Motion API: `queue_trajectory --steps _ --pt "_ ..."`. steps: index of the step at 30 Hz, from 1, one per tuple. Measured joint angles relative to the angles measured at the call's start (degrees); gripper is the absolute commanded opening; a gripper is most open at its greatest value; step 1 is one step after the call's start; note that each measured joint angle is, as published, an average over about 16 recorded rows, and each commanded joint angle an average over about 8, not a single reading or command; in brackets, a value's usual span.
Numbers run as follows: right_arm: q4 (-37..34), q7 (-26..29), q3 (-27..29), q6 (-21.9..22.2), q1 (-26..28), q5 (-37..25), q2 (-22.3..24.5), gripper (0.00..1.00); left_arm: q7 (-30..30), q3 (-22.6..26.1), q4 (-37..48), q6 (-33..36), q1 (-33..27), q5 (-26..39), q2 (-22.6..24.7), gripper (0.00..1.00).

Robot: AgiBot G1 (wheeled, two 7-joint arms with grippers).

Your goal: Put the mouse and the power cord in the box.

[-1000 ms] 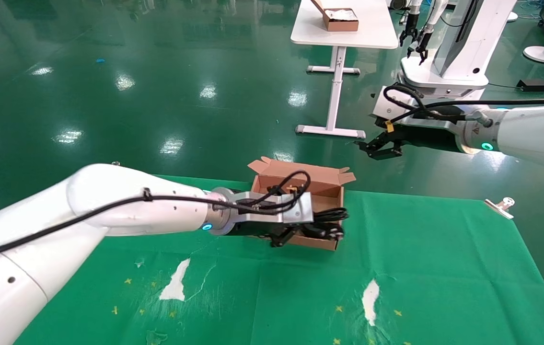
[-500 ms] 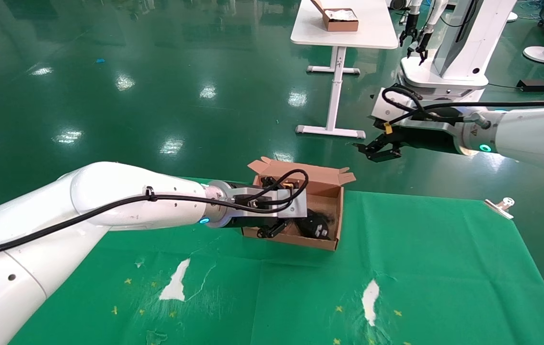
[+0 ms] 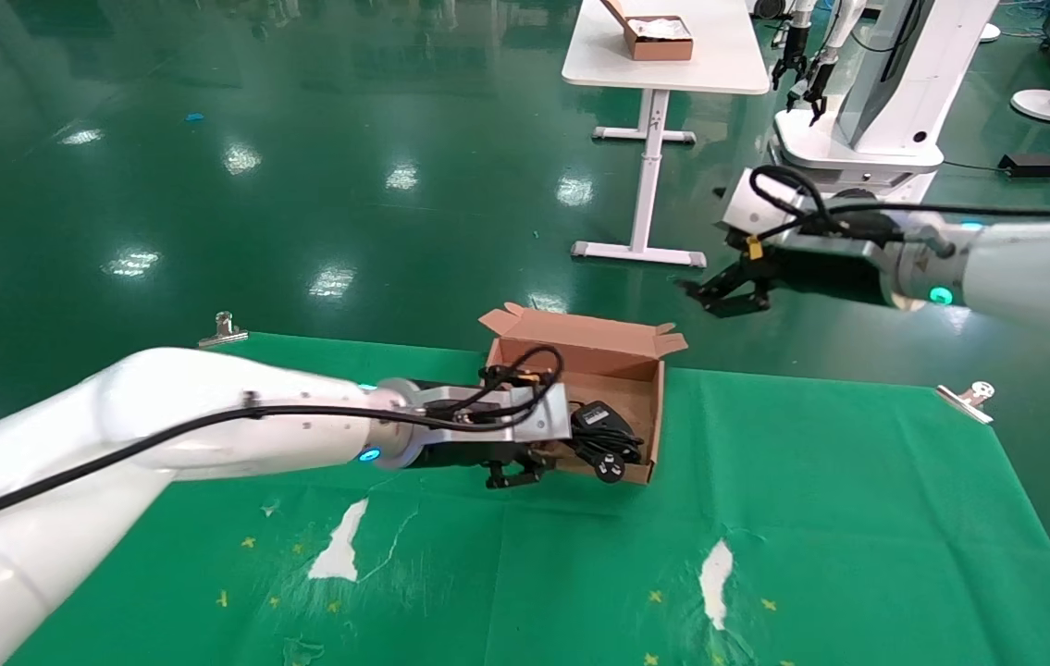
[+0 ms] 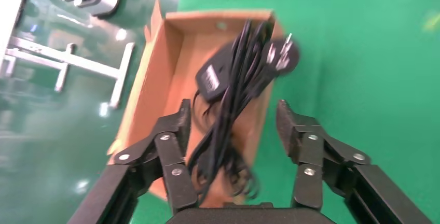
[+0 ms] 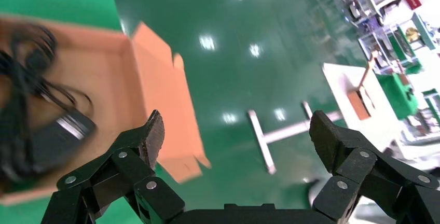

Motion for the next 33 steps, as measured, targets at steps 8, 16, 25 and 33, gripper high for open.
queue_trajectory --steps 8,16,25,33 --pt "9.15 6.37 2.56 -4.45 -6.01 4.61 4.31 1.0 -2.04 -6.71 -5.25 5.7 4.8 -5.92 -5.79 1.0" --pt "18.77 13.08 5.26 -9.14 -12.33 9.45 8.84 1.0 -4.1 -13.51 -10.57 11.48 9.67 -11.91 -11.65 1.0" --pt "29.58 20.62 8.29 -14.41 -19.43 14.9 13.94 1.0 -6.42 -21.15 -16.55 17.97 15.13 -18.65 -18.24 1.0" --pt "39.24 27.36 11.0 -19.12 -25.78 19.76 18.49 1.0 -8.5 -27.98 -21.89 23.77 20.02 -24.67 -24.13 1.0"
